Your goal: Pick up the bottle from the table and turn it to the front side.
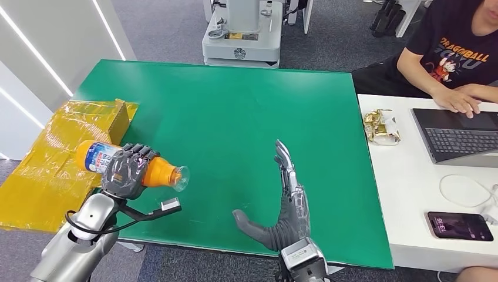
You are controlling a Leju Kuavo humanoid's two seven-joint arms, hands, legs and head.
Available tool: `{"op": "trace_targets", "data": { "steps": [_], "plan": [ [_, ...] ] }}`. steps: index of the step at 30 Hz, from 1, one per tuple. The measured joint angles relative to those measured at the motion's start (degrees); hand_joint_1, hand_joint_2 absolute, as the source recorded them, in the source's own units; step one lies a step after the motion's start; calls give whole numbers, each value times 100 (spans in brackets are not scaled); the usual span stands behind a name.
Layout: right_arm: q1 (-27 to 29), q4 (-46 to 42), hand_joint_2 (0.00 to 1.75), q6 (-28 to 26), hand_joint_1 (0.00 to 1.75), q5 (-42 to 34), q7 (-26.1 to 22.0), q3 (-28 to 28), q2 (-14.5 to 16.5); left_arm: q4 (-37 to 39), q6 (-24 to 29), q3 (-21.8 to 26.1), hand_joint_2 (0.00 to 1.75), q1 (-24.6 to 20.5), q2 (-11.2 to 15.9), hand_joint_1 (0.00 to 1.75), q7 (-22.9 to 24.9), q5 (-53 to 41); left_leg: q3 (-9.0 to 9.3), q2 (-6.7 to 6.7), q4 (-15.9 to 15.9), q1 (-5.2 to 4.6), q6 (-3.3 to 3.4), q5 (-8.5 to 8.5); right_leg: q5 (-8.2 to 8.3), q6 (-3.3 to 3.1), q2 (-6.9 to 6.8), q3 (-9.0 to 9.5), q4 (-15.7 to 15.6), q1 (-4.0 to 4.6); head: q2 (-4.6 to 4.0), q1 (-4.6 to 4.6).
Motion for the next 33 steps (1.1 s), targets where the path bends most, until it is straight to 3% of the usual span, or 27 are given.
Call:
{"op": "trace_targets", "data": {
  "steps": [7, 17, 33],
  "plan": [
    [42, -10, 175, 44, 0, -62, -48, 21, -37, 1148, -60, -318, 175, -744, -48, 175, -425, 109, 1, 2, 2, 0, 1, 2, 3, -2, 1, 1, 1, 0, 0, -1],
    [-166, 98, 175, 157, 0, -436, -101, 247, -87, 2915, -440, -667, 175, -1823, -264, 175, -473, -32, 1, 6, 3, 0, 1, 3, 5, -3, 7, 0, 2, 0, 0, 0],
    [-698, 557, 175, 95, 0, -988, -220, 550, -88, 4508, -1109, -739, 175, -2591, -243, 175, -236, -97, 3, 5, 1, 1, -2, 6, 5, -3, 7, 2, 5, 1, 0, 1]
  ]
}}
